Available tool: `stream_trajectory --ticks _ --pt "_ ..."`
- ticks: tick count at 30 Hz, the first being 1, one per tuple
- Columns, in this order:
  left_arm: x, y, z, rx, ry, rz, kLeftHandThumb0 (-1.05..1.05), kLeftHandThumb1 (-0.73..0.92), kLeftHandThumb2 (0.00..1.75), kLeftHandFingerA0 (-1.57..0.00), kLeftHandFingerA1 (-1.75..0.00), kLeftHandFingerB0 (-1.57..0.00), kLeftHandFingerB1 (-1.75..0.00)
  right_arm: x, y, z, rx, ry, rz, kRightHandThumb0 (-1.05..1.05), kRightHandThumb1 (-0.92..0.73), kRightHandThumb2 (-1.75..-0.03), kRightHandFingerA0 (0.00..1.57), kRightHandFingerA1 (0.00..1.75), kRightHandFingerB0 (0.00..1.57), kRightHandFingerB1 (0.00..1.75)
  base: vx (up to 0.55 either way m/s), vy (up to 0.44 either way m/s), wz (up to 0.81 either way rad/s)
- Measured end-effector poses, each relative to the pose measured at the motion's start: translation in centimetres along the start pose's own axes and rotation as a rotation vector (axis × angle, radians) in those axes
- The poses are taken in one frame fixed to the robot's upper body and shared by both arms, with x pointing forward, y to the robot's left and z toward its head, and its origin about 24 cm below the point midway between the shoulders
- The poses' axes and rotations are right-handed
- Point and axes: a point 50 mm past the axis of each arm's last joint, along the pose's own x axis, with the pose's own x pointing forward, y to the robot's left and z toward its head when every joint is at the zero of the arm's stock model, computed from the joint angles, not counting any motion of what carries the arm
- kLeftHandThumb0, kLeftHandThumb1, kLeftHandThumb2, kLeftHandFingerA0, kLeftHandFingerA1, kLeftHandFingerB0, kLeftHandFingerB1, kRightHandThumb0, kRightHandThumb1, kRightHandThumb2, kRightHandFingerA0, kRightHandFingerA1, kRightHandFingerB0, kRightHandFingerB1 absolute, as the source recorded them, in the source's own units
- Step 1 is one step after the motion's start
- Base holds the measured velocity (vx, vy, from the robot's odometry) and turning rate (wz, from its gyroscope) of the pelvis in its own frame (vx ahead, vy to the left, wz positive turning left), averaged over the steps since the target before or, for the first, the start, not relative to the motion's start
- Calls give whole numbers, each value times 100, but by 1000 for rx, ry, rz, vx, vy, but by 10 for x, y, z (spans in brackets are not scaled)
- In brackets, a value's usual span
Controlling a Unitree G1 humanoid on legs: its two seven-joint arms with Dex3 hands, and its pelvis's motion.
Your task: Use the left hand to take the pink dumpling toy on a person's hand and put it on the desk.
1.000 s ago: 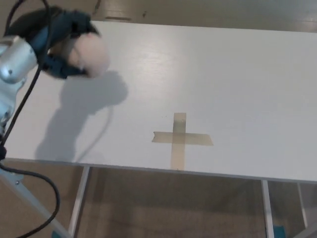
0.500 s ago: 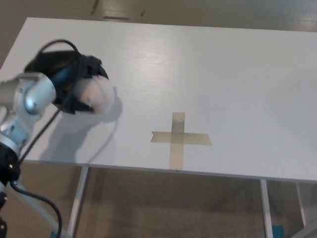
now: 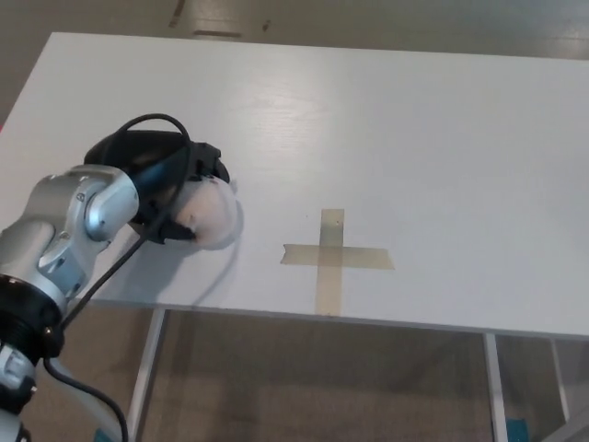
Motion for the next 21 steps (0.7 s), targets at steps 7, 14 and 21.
stream_trajectory --ticks 7,14,21 --pt "0 -2 -1 -4 53 -91 -76 42 83 0 0 0 -8 0 0 0 2 0 0 -24 -71 -61 59 43 55 43 0 0 0" --pt "-2 4 4 -16 82 -153 -75 42 83 0 0 0 -7 0 -1 1 4 -1 1 -24 -71 -62 58 43 55 43 0 0 0" --pt "-7 18 9 -26 80 -155 -88 49 58 0 0 0 -9 0 -1 1 2 -2 4 -24 -71 -61 58 43 56 43 0 0 0"
